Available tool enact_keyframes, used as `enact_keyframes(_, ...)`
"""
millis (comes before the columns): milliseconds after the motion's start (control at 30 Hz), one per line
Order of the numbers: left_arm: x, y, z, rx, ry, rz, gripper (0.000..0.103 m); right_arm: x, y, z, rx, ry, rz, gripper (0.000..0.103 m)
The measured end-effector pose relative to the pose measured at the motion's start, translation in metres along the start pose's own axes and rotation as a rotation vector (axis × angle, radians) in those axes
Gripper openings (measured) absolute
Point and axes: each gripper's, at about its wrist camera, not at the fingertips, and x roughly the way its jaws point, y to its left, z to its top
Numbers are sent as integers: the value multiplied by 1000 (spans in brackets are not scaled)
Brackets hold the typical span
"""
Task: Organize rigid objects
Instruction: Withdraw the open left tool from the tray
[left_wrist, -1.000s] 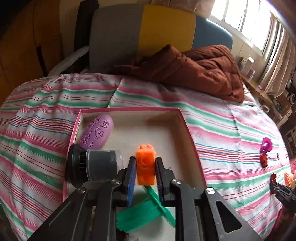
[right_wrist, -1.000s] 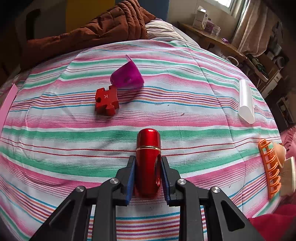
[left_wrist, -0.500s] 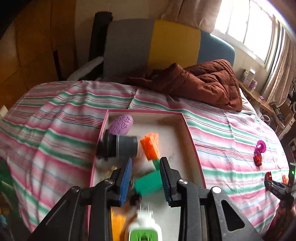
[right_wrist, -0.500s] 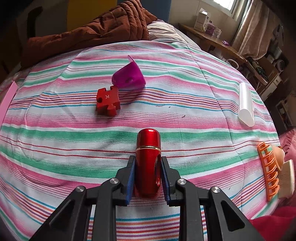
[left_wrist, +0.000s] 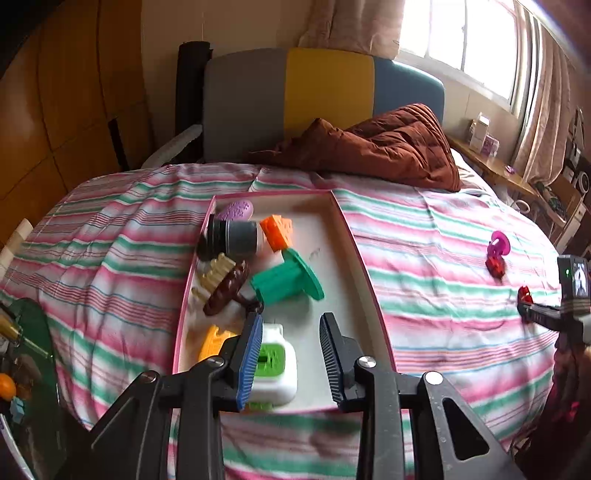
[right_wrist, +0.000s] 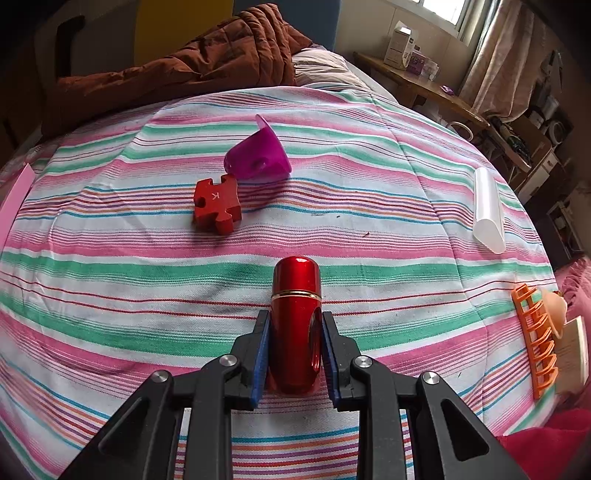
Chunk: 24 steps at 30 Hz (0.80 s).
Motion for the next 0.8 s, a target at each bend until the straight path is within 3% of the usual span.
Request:
enact_keyframes(333,-11,10,-7,-20,-11,35,32,0,0,-2,36,-14,29,26)
enact_keyframes(800,-16,26,-15,-39,-18,55,33,-17,44,-15,-20,2,146,26)
